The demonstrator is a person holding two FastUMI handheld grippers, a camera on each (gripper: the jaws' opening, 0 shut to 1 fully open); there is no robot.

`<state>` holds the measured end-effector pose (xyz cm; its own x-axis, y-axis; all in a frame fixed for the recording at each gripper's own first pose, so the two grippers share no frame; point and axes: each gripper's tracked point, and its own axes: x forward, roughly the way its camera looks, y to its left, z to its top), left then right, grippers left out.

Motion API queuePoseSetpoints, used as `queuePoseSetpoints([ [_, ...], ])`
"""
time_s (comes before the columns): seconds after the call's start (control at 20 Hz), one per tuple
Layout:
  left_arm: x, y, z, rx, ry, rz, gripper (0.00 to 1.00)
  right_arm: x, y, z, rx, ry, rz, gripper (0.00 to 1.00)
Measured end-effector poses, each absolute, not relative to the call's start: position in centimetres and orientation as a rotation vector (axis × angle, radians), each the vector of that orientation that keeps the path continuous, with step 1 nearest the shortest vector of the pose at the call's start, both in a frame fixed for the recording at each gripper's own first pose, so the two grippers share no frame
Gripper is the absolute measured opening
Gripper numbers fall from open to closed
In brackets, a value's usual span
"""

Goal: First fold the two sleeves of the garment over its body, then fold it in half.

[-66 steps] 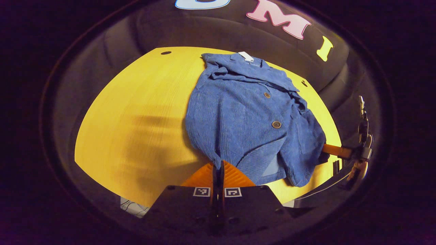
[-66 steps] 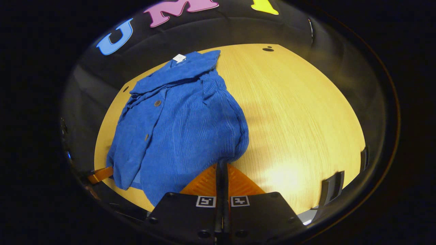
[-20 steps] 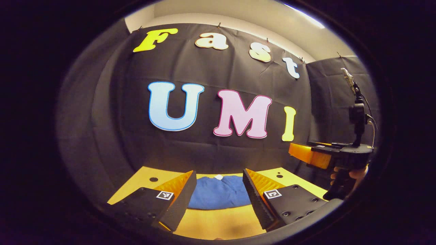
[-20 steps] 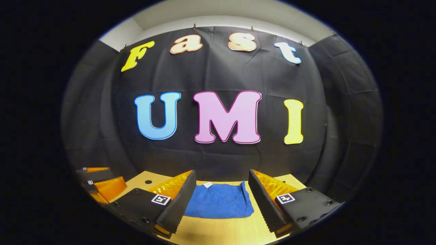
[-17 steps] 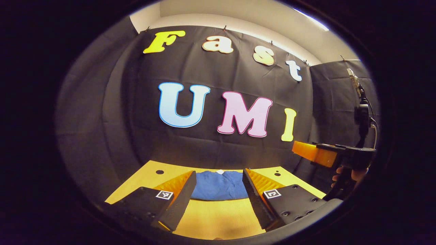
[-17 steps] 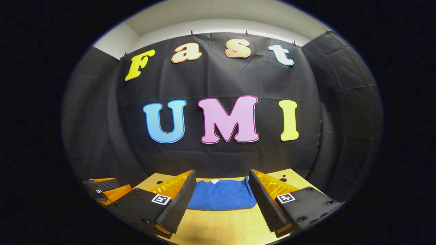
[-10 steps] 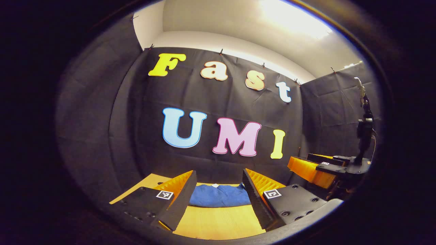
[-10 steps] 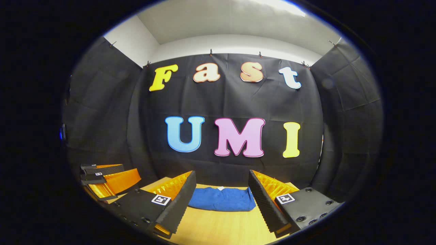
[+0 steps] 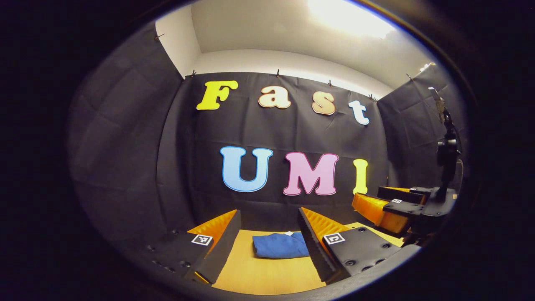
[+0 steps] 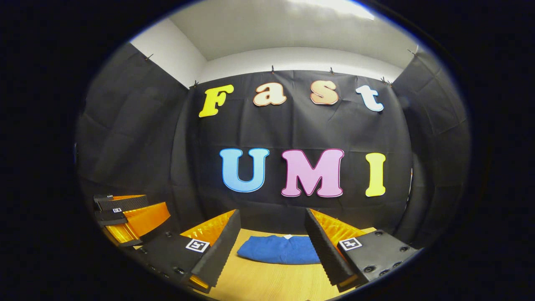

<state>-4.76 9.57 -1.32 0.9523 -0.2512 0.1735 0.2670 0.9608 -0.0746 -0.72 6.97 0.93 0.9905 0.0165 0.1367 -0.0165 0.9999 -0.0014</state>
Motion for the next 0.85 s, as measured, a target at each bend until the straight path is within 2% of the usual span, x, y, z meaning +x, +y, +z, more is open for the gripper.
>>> queuePoseSetpoints([
  [0.35,-3.8,8.1,-1.1,-0.102,-0.177,-0.276,0.79,-0.5,6.6,1.9,0.0,-0.194,0.009,0.96],
  [0.4,-3.7,8.0,-1.0,-0.105,-0.176,-0.273,0.78,-0.5,6.5,1.5,0.002,-0.189,0.01,0.86],
  [0.45,-3.5,8.0,-1.1,-0.108,-0.171,-0.27,0.78,-0.4,6.3,1.2,0.009,-0.178,0.009,0.87],
  [0.5,-3.4,7.9,-1.2,-0.112,-0.164,-0.268,0.78,-0.3,6.2,0.8,0.022,-0.168,0.013,0.96],
  [0.6,-3.1,7.6,-1.5,-0.119,-0.153,-0.27,0.79,0.0,5.9,0.4,0.035,-0.149,0.013,0.96],
  [0.65,-2.9,7.5,-1.5,-0.12,-0.15,-0.27,0.78,0.1,5.7,0.2,0.036,-0.138,0.013,0.86],
  [0.7,-2.6,7.5,-1.5,-0.119,-0.145,-0.268,0.78,0.3,5.6,0.0,0.035,-0.13,0.015,0.86],
  [0.75,-2.3,7.4,-1.6,-0.116,-0.139,-0.266,0.78,0.5,5.6,0.0,0.028,-0.128,0.019,0.96],
  [0.85,-1.7,7.5,-1.7,-0.114,-0.127,-0.25,0.78,1.4,5.9,-0.6,-0.008,-0.119,0.033,0.96],
])
